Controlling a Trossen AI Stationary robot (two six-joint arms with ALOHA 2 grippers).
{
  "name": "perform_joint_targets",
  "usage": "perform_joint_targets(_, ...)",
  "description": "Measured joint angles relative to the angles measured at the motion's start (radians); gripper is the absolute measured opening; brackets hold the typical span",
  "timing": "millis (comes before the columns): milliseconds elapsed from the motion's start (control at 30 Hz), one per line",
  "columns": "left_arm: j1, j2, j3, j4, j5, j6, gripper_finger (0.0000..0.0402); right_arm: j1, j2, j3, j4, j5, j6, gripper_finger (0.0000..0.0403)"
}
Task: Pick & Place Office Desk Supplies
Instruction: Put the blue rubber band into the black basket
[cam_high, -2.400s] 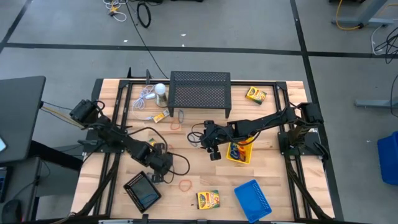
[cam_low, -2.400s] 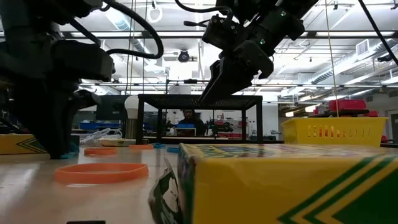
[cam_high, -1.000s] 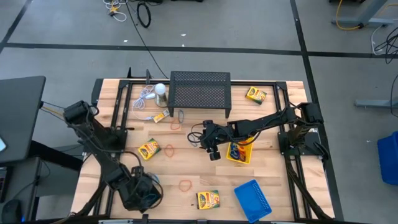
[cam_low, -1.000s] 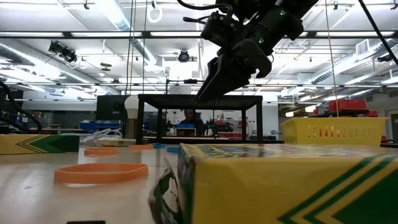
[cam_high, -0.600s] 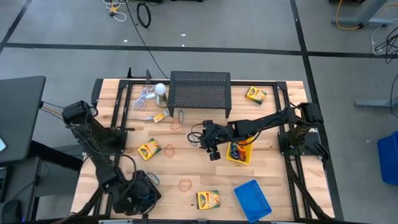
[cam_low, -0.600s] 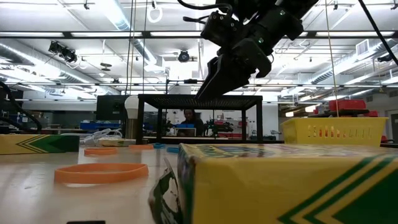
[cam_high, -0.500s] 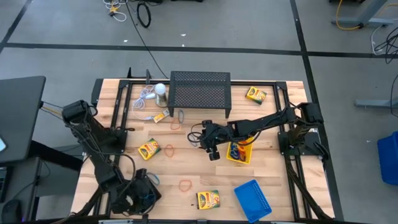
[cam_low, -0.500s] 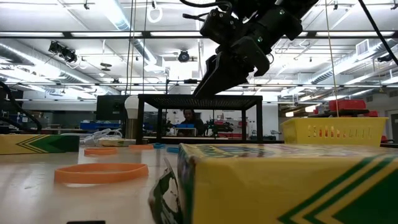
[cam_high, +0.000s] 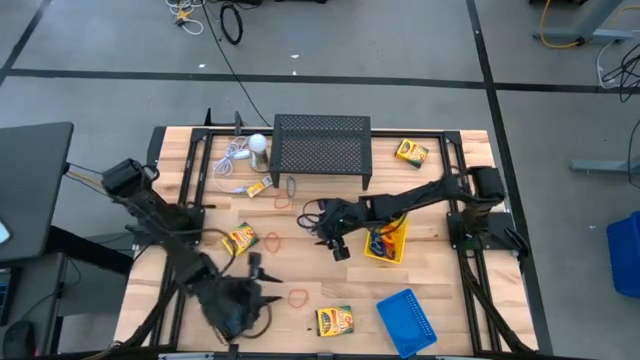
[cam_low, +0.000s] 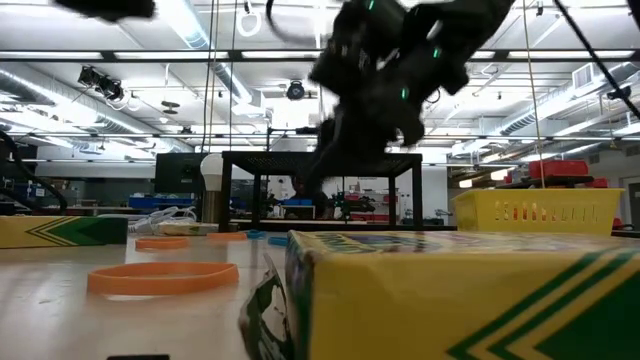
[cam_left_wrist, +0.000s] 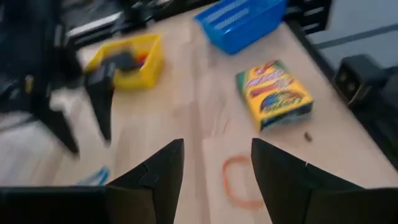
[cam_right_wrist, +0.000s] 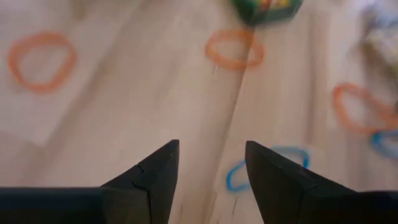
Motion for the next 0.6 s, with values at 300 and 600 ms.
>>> perform_joint_targets(300,0.28,-0.001,-0.198,0.74,0.429,0.444,0.0199,-0.025,0.056,0.0,0.044,-0.006,-0.006,0.0192)
perform_joint_targets(600,0.527,-0.041,-0.418,0.993,0.617,0.414,0.0199,-0.031,0.06,0.0,0.049,-0.007,0.001,0.0192)
